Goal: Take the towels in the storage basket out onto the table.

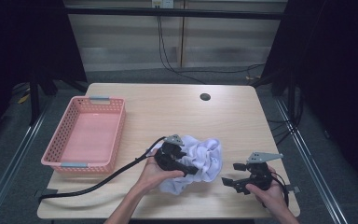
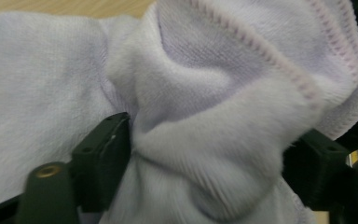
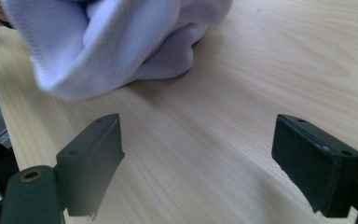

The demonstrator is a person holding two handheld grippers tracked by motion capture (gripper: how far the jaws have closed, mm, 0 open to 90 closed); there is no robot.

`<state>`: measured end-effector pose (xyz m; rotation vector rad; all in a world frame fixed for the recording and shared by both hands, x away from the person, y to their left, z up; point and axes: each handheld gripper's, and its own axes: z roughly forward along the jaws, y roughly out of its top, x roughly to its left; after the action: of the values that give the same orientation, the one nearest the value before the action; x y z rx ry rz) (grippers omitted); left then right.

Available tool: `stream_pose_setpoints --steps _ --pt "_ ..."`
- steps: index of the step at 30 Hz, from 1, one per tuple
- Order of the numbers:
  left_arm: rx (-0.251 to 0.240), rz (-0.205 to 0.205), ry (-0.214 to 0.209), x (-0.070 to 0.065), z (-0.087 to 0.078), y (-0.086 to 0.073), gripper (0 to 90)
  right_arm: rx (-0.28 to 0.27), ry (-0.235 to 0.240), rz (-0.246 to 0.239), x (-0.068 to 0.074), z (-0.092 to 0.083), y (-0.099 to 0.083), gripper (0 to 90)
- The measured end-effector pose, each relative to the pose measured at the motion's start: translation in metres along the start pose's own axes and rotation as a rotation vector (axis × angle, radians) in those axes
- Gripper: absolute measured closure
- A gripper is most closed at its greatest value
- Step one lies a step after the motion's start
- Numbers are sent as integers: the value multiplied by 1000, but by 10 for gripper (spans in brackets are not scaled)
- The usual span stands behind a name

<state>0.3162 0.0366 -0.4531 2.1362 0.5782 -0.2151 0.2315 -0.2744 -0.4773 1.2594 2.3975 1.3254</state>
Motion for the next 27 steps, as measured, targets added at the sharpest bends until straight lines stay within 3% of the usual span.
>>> stream_pose_setpoints --steps 4,7,9,11,15,16,17,18,19,20,21,22,24,27 --pt "-38 24 -9 -11 -24 6 168 -24 -4 12 -1 -7 -1 157" --pt "-60 25 21 -16 -43 0 252 -47 -31 24 -3 -14 -1 167" --pt "-38 45 62 -21 -52 -9 374 -87 -55 35 -4 -20 -1 189" --pt "-20 42 87 -25 -60 -24 392 -90 -36 41 -3 -22 0 255" --pt "-36 18 95 -31 -66 -57 537 -48 30 -10 12 -10 -1 391" --pt "-44 16 81 -31 -66 -62 570 -26 53 -27 15 -4 -1 432" --pt "-46 38 52 -30 -63 -64 683 -3 66 -45 19 1 0 464" --pt "-46 51 50 -29 -59 -64 717 13 58 -61 22 6 1 503" --pt "-50 39 65 -29 -56 -60 711 27 75 -71 24 11 2 547" --pt "-55 45 47 -29 -53 -56 686 35 93 -78 25 14 3 578" --pt "-51 72 35 -30 -50 -50 679 40 99 -81 27 17 4 591" --pt "-50 77 32 -30 -46 -44 645 53 108 -87 30 20 4 594" --pt "-61 57 -22 -27 -33 -34 553 70 142 -81 33 25 2 539" --pt "-5 78 29 -26 -8 -31 487 73 170 -82 35 25 1 474"
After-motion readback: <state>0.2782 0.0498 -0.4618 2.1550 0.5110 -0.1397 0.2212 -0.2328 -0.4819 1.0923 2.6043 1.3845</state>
